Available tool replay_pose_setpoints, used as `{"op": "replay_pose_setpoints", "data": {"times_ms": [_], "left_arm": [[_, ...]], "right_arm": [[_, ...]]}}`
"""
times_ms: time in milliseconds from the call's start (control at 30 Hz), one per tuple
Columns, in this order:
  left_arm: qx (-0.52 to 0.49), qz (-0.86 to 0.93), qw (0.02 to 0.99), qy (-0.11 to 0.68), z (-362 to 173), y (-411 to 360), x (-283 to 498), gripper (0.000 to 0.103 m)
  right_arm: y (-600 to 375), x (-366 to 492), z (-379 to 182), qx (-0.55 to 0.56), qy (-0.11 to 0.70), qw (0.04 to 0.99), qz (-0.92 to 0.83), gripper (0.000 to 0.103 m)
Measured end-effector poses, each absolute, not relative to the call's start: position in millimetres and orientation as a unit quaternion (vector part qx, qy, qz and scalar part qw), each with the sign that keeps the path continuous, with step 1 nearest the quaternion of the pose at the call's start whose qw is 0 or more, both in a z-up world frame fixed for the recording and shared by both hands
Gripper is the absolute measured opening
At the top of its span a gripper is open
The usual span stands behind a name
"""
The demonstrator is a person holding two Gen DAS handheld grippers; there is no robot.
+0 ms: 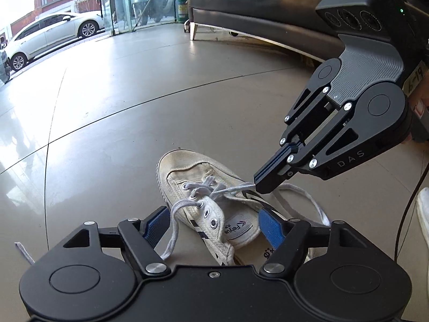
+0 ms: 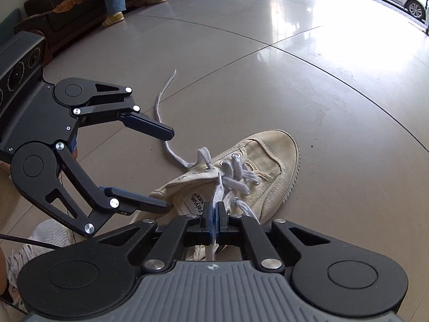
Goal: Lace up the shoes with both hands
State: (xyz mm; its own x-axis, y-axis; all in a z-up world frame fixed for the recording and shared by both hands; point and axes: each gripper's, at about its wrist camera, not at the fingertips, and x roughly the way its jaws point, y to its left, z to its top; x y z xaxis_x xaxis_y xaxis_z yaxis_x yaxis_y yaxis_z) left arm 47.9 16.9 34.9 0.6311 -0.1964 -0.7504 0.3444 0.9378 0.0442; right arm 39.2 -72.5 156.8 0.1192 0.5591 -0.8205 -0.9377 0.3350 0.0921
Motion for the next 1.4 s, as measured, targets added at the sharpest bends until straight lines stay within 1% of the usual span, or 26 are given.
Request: {"op": "replay_pose_setpoints", "data": {"times_ms": [33, 100, 133, 200, 333, 433, 467, 533, 667, 767, 833, 967, 1167, 1400], "left_arm": [[0.098, -0.151, 0.896, 0.406, 32.9, 16.1, 49.8, 0.054], [0.105, -0.151, 0.893, 0.411, 30.1, 15.1, 51.7, 0.052], [0.107, -0.150, 0.892, 0.413, 28.7, 14.9, 52.7, 0.046], [0.109, -0.147, 0.890, 0.417, 26.3, 15.0, 55.3, 0.043], [0.109, -0.146, 0.888, 0.423, 23.3, 15.5, 60.1, 0.034], [0.123, -0.144, 0.887, 0.422, 21.6, 12.9, 61.2, 0.029], [0.128, -0.145, 0.885, 0.423, 20.2, 12.0, 61.0, 0.029], [0.144, -0.148, 0.881, 0.425, 17.7, 8.9, 59.7, 0.025], [0.161, -0.150, 0.879, 0.424, 13.5, 3.8, 57.7, 0.023], [0.149, -0.146, 0.880, 0.428, 12.8, 7.0, 58.8, 0.021], [0.124, -0.142, 0.881, 0.433, 14.3, 14.1, 60.0, 0.019], [0.048, -0.135, 0.882, 0.449, 15.1, 35.0, 64.9, 0.014], [-0.111, -0.126, 0.868, 0.468, 8.6, 74.8, 71.3, 0.012], [-0.213, -0.120, 0.844, 0.476, -2.2, 100.5, 77.9, 0.012]], "right_arm": [[-68.8, 39.3, 152.5, -0.243, 0.399, 0.710, 0.527, 0.003], [-61.5, 39.3, 145.0, -0.261, 0.391, 0.706, 0.529, 0.003], [-60.2, 38.8, 144.5, -0.265, 0.387, 0.708, 0.528, 0.006], [-57.2, 37.3, 143.5, -0.269, 0.383, 0.710, 0.526, 0.007], [-57.7, 35.5, 142.2, -0.275, 0.379, 0.712, 0.523, 0.009], [-59.7, 34.6, 142.2, -0.279, 0.374, 0.713, 0.523, 0.022], [-60.3, 35.0, 141.8, -0.279, 0.374, 0.714, 0.521, 0.022], [-62.9, 36.1, 139.9, -0.276, 0.375, 0.716, 0.520, 0.021], [-72.2, 34.7, 141.9, -0.280, 0.365, 0.719, 0.522, 0.007], [-80.7, 35.7, 147.0, -0.273, 0.365, 0.723, 0.519, 0.006], [-88.4, 38.2, 153.3, -0.259, 0.372, 0.726, 0.517, 0.002], [-103.9, 39.5, 166.4, -0.234, 0.386, 0.730, 0.514, 0.002], [-108.8, 26.9, 171.2, -0.211, 0.405, 0.718, 0.525, 0.002], [-92.4, 19.2, 155.7, -0.214, 0.413, 0.709, 0.529, 0.002]]}}
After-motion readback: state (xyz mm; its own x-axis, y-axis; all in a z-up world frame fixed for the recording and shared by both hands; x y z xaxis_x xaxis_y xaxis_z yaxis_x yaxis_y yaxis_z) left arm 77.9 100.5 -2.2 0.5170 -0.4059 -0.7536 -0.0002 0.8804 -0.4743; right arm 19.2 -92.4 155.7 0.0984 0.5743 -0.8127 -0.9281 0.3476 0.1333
